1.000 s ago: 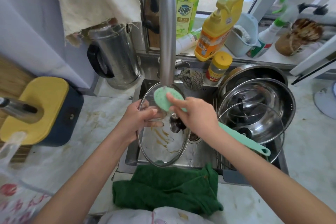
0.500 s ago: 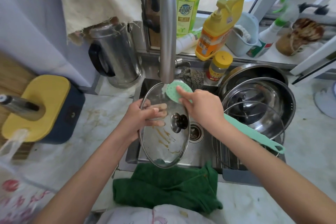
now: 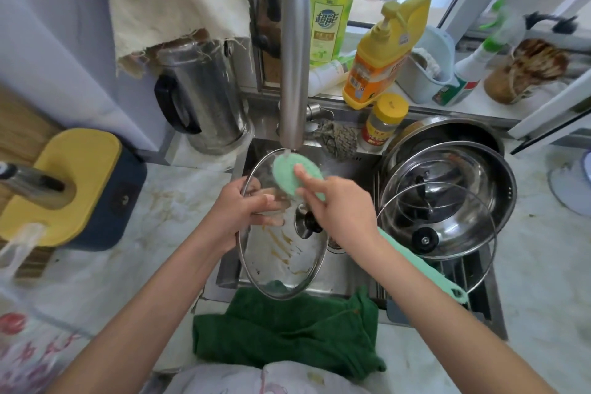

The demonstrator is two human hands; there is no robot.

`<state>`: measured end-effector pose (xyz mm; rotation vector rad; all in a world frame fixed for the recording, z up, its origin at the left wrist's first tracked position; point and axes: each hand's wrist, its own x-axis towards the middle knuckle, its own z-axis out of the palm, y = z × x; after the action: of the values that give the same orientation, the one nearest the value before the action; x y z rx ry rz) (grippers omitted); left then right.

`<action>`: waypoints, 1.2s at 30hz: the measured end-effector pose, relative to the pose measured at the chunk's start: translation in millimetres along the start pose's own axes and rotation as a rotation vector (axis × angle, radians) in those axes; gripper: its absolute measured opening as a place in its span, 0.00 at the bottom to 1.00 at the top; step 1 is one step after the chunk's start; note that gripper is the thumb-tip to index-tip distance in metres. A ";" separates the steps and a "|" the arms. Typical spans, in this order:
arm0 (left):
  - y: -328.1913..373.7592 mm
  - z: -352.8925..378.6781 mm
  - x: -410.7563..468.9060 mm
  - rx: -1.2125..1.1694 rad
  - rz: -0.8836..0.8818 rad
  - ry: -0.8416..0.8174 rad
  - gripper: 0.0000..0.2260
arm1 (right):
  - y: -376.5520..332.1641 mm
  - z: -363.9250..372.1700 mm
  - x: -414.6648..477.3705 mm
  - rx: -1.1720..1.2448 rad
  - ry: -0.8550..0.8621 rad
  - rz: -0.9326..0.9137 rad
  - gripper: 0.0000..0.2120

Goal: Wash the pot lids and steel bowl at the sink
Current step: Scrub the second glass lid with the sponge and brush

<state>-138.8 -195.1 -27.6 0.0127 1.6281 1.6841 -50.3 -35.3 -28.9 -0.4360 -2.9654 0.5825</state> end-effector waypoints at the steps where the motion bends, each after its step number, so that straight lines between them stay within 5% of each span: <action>1: 0.2 -0.1 0.0 0.012 0.002 -0.003 0.07 | -2.3 1.3 -1.7 0.027 0.024 -0.037 0.18; 5: 2.3 0.1 1.8 -0.032 -0.002 -0.027 0.12 | 6.5 2.5 15.0 -0.004 0.032 0.084 0.18; 8: 5.6 -1.5 2.0 -0.038 0.008 -0.035 0.08 | 4.9 0.2 11.2 -0.007 0.114 -0.081 0.17; 12: 9.3 -1.6 1.9 -0.114 0.000 -0.046 0.13 | 17.3 -5.5 20.1 -0.115 0.098 0.000 0.18; 16: 10.9 -2.2 4.2 -0.087 0.009 -0.055 0.08 | 2.8 3.4 14.5 -0.029 0.194 -0.160 0.16; 19: 11.4 -2.7 4.6 -0.165 0.007 -0.042 0.13 | 13.7 3.2 28.0 -0.004 0.099 0.018 0.18; 23: 17.0 -8.3 3.2 -0.200 0.002 -0.034 0.06 | 28.3 -4.4 25.5 0.168 0.011 -0.204 0.19; 36: 38.0 -25.0 -2.7 -0.290 -0.034 -0.016 0.15 | 49.5 -27.3 57.5 0.175 -0.206 -0.423 0.27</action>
<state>-168.9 -213.0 1.6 -0.1437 1.3511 1.8729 -88.6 35.2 -20.8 0.2771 -3.0159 0.8634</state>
